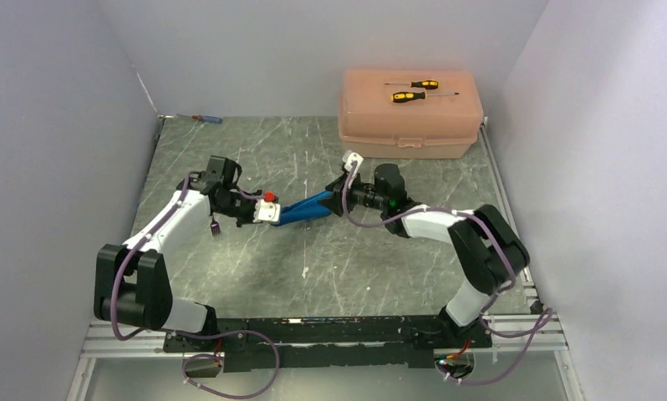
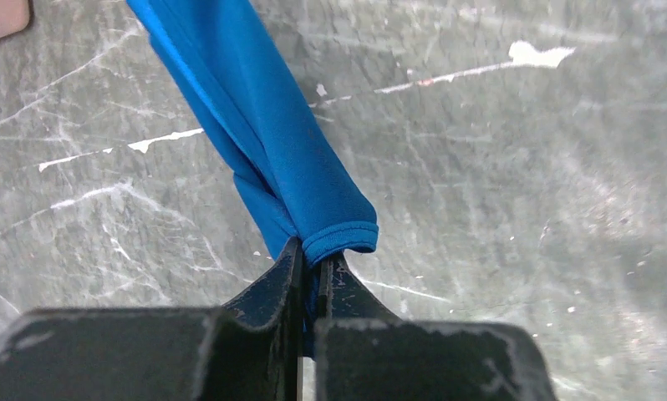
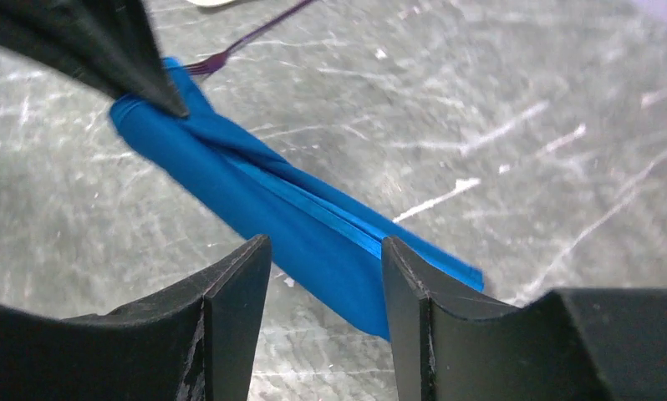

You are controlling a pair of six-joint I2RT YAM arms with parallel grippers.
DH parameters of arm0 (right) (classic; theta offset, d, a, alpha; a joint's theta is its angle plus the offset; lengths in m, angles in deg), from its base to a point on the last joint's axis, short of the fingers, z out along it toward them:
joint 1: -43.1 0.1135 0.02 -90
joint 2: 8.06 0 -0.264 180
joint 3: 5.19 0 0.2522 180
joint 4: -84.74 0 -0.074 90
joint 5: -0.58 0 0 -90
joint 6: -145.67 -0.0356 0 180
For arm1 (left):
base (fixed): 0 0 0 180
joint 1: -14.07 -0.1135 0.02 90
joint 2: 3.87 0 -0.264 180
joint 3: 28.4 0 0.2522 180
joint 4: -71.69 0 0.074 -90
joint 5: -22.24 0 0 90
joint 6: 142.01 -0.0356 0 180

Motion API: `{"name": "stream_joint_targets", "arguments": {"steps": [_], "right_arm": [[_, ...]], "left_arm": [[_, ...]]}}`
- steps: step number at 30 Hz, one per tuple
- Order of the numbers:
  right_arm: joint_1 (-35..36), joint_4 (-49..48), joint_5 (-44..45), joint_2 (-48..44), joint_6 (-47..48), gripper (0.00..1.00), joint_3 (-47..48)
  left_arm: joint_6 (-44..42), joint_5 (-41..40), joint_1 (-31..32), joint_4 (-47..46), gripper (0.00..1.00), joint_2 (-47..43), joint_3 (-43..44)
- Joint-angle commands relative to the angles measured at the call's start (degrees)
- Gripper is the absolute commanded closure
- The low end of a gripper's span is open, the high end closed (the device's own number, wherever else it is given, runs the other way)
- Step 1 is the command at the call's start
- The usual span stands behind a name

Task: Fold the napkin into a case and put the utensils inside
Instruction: Turn over the smaller rectangle folded napkin at the center of the board.

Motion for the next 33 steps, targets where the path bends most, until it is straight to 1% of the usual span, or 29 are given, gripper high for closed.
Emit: {"name": "stream_joint_targets", "arguments": {"steps": [1,3,7,11,15,21,25,26,28,30,31,32,33], "right_arm": [[3.04,5.29,-4.84,-7.04,16.45,0.45,-3.32],[4.11,7.23,-5.92,-8.79,19.36,0.44,-4.41],[8.13,10.49,-3.46,-7.69,25.36,0.42,-4.52],[8.72,8.65,-0.76,-4.08,27.41,0.42,-2.58],[9.58,7.52,-0.63,-2.06,28.98,0.41,-1.39],[11.45,9.55,-1.53,3.6,32.0,0.4,3.37],[12.17,6.08,6.22,6.29,32.77,0.41,4.54],[12.17,4.48,7.24,6.61,32.95,0.41,4.35],[12.33,5.43,7.0,7.43,33.64,0.43,5.07],[12.53,6.2,6.87,8.48,34.05,0.46,5.94],[12.55,6.03,7.0,8.81,33.91,0.51,6.01],[12.53,5.54,7.27,9.04,33.71,0.6,5.87],[12.53,5.01,8.19,9.2,33.39,0.79,5.79]], "left_arm": [[11.17,4.73,-0.1,8.68,0.97,-2.37,6.23],[11.87,5.5,-0.24,10.3,0.97,-3.1,7.9],[8.42,5.93,-0.28,15.06,0.97,-4.35,9.92],[4.66,5.02,-0.28,17.04,0.97,-5.96,9.41],[2.28,3.53,-0.28,18.12,0.97,-6.64,9.01],[1.9,3.28,-0.37,17.94,0.97,-6.3,9.36],[1.51,3.64,-0.46,19.41,0.97,-6.18,10.22],[1.46,3.42,-0.5,19.61,0.97,-6.18,10.37],[1.31,3.32,-0.61,19.98,0.97,-6.3,10.64],[1.81,3.51,-0.72,20.05,0.97,-6.33,11.03],[2.24,3.59,-0.72,19.95,0.97,-6.42,11.32],[2.93,3.72,-0.71,19.82,0.97,-6.56,11.72],[3.94,3.77,-0.76,19.42,0.97,-6.61,12.14]]}}
